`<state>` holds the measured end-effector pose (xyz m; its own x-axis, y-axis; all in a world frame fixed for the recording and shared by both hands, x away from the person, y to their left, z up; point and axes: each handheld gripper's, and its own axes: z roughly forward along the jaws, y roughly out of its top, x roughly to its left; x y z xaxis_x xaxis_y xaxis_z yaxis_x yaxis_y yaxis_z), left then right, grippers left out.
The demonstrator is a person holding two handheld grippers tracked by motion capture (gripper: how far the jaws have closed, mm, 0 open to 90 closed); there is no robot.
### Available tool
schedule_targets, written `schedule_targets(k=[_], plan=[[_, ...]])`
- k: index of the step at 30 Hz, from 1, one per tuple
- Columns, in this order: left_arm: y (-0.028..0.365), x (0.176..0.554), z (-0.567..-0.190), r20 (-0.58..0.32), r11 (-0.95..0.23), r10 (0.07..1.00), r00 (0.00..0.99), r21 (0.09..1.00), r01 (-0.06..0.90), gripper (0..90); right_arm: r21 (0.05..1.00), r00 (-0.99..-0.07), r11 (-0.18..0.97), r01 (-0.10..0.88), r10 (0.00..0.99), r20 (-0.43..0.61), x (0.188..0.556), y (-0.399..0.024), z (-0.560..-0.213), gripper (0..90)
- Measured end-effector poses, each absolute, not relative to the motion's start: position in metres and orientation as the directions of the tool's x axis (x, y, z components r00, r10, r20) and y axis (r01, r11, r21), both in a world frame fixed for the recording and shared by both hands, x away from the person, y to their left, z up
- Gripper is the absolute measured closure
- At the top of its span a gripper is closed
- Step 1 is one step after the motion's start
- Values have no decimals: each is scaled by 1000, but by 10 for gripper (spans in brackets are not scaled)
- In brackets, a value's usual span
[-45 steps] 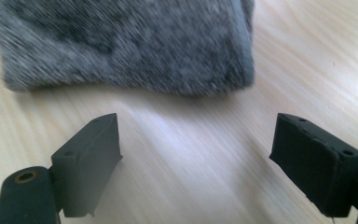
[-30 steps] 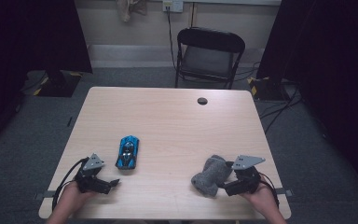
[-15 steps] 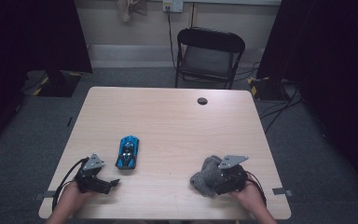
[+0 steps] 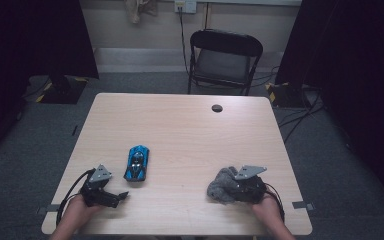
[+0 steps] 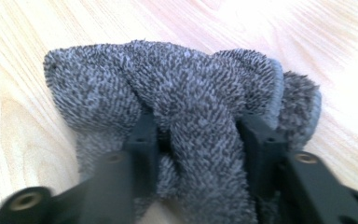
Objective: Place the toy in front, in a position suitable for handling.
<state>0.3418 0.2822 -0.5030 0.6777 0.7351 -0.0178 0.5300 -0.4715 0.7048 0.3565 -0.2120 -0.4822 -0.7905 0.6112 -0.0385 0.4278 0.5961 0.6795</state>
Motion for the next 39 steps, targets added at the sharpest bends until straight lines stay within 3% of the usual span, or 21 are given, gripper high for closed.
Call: schedule_targets(k=[7,27,31,32,33,34,37,39], plan=[[282,342,-503,-18,-470,736,677,706,530,0,681,-791,589,436,611,-23,364,-218,-477,673],[281,342,-503,-16,-466,742,670,706,533,0,680,-650,497,539,759,-40,416,-267,-470,659],[281,342,-503,-17,-466,742,670,706,534,0,687,-633,466,557,774,-12,420,-267,-475,593],[281,342,-503,-16,-467,742,670,705,533,0,695,-625,454,558,780,-7,419,-266,-476,530],[281,342,-503,-16,-467,742,670,705,533,0,695,-625,454,558,780,-7,419,-266,-476,530],[281,342,-503,-16,-466,742,670,706,534,0,701,-615,441,560,788,-5,418,-265,-476,450],[281,342,-503,-15,-466,742,670,706,533,0,714,-608,426,556,794,-1,414,-264,-475,323],[281,342,-503,-16,-466,743,669,706,534,0,719,-607,420,554,795,3,413,-264,-474,288]])
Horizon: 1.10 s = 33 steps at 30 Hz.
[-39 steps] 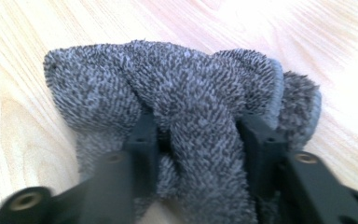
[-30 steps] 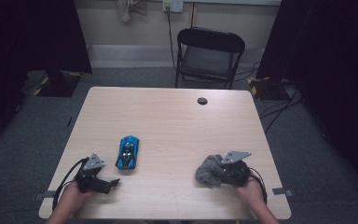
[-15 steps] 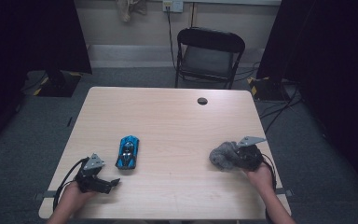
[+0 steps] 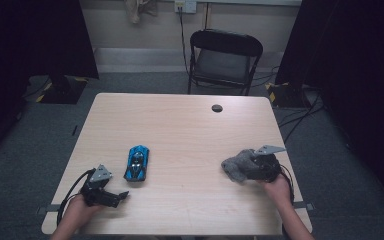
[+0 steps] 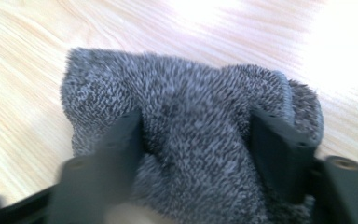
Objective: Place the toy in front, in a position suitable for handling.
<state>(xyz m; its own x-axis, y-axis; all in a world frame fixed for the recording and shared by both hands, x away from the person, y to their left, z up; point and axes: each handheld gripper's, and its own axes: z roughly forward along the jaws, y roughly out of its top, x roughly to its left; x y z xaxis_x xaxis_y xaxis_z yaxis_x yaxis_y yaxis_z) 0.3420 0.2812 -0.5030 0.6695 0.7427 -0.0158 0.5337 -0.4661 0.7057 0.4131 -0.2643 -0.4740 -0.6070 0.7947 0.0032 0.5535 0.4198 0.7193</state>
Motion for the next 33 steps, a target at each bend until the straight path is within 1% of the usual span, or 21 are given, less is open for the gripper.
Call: schedule_targets(k=[1,3,6,7,10,13,15,16,17,18,19,20,21,26,33], plan=[[281,342,-503,-16,-467,742,670,706,533,0,727,-597,406,554,802,7,412,-265,-472,255],[281,342,-503,-16,-467,742,670,705,533,0,745,-588,376,550,809,26,407,-266,-465,228],[281,342,-503,-16,-467,742,670,705,534,0,743,-595,392,542,804,10,402,-267,-460,221],[281,342,-503,-17,-467,742,671,706,533,0,741,-600,403,538,800,1,396,-268,-458,203],[281,342,-503,-17,-467,741,672,705,533,0,742,-599,408,532,801,-10,389,-271,-457,203],[281,342,-503,-16,-467,741,671,705,533,0,726,-585,422,543,810,-33,379,-275,-462,197],[281,342,-503,-17,-467,741,671,706,533,0,717,-569,408,565,822,-19,370,-280,-473,193],[281,342,-503,-17,-467,741,671,706,533,0,717,-569,408,565,822,-19,370,-280,-473,193],[281,342,-503,-16,-467,741,671,706,533,0,699,-552,416,581,833,-37,365,-281,-482,173],[281,342,-503,-17,-467,741,671,706,533,0,699,-552,416,581,833,-37,365,-281,-482,173],[281,342,-503,-16,-464,745,666,706,536,0,699,-545,395,596,838,-8,362,-281,-491,162],[281,342,-503,-16,-464,745,666,706,536,0,699,-545,395,596,838,-8,362,-281,-491,162],[281,342,-503,-16,-463,746,666,705,536,0,691,-546,397,603,838,-5,361,-281,-495,144],[281,342,-503,-14,-464,746,666,705,536,0,726,-557,385,570,831,-4,357,-282,-501,139],[280,343,-503,-15,-464,747,665,704,538,1,728,-549,379,571,836,-4,356,-282,-501,138]])
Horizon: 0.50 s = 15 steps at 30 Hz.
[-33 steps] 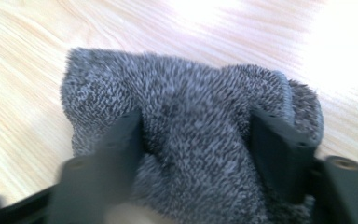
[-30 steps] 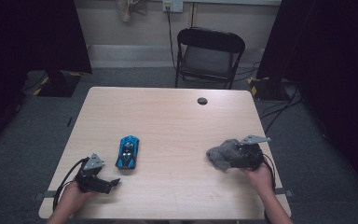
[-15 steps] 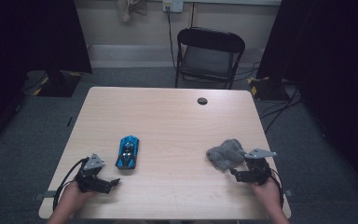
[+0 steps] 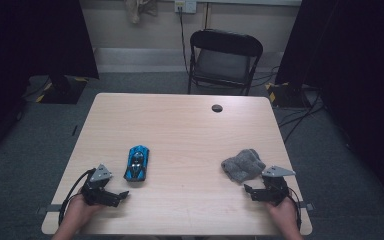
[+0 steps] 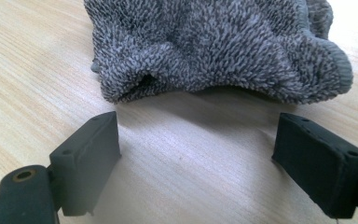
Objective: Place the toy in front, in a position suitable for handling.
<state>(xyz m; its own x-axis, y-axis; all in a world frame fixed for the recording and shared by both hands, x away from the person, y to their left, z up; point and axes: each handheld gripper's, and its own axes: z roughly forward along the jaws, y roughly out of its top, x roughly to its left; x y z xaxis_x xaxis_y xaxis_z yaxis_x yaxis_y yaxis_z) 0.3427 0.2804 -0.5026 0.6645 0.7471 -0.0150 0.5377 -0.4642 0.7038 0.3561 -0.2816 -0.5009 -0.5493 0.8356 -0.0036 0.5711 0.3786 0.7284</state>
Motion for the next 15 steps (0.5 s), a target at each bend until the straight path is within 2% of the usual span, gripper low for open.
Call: schedule_targets(k=[3,4,6,8,12,15], plan=[[279,343,-500,-17,-460,762,648,691,558,20,728,-549,379,571,836,-4,356,-282,-501,137],[280,344,-497,-23,-456,769,639,681,573,68,729,-550,379,570,835,-4,356,-282,-501,137],[280,345,-496,-35,-451,767,640,681,578,90,729,-551,379,570,835,-4,356,-282,-501,138],[281,345,-495,-39,-446,769,638,682,579,150,729,-553,381,569,833,-4,357,-282,-501,137],[281,348,-491,-91,-413,787,610,657,631,151,729,-553,381,569,833,-4,357,-282,-501,138],[280,348,-485,-89,-423,790,606,637,645,156,729,-553,381,569,833,-4,357,-282,-501,138]])
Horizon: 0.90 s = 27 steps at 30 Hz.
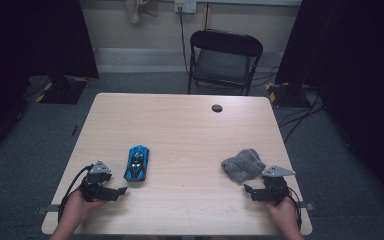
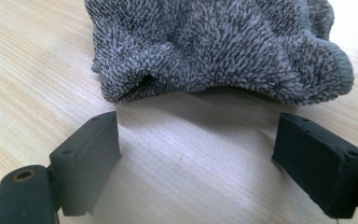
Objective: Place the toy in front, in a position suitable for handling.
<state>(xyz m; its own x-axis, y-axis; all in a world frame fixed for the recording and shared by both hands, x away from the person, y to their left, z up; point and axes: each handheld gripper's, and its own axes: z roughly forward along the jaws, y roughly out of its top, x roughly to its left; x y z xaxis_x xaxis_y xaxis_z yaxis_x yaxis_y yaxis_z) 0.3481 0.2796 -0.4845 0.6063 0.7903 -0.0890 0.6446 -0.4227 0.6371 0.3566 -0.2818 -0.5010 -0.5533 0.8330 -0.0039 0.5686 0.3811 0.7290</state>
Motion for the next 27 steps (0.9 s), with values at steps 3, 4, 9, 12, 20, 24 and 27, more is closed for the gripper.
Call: schedule_targets(k=[3,4,9,12,20,24,27], plan=[[277,349,-480,-78,-434,787,611,634,640,155,729,-554,381,568,833,-4,357,-282,-501,137],[275,350,-478,-83,-434,787,611,629,645,155,729,-554,381,568,833,-4,357,-282,-501,137],[273,353,-471,-94,-426,789,607,628,651,155,729,-554,382,568,833,-4,357,-282,-501,137],[273,355,-467,-114,-405,791,601,638,655,158,729,-554,382,568,833,-5,357,-282,-501,138],[264,366,-449,-118,-369,808,577,661,653,157,729,-554,382,568,833,-5,357,-282,-501,138],[256,372,-443,-108,-368,813,572,666,649,154,729,-553,381,569,833,-4,356,-282,-501,138],[250,377,-440,-108,-359,825,555,658,662,154,728,-552,380,570,834,-3,356,-282,-501,138]])
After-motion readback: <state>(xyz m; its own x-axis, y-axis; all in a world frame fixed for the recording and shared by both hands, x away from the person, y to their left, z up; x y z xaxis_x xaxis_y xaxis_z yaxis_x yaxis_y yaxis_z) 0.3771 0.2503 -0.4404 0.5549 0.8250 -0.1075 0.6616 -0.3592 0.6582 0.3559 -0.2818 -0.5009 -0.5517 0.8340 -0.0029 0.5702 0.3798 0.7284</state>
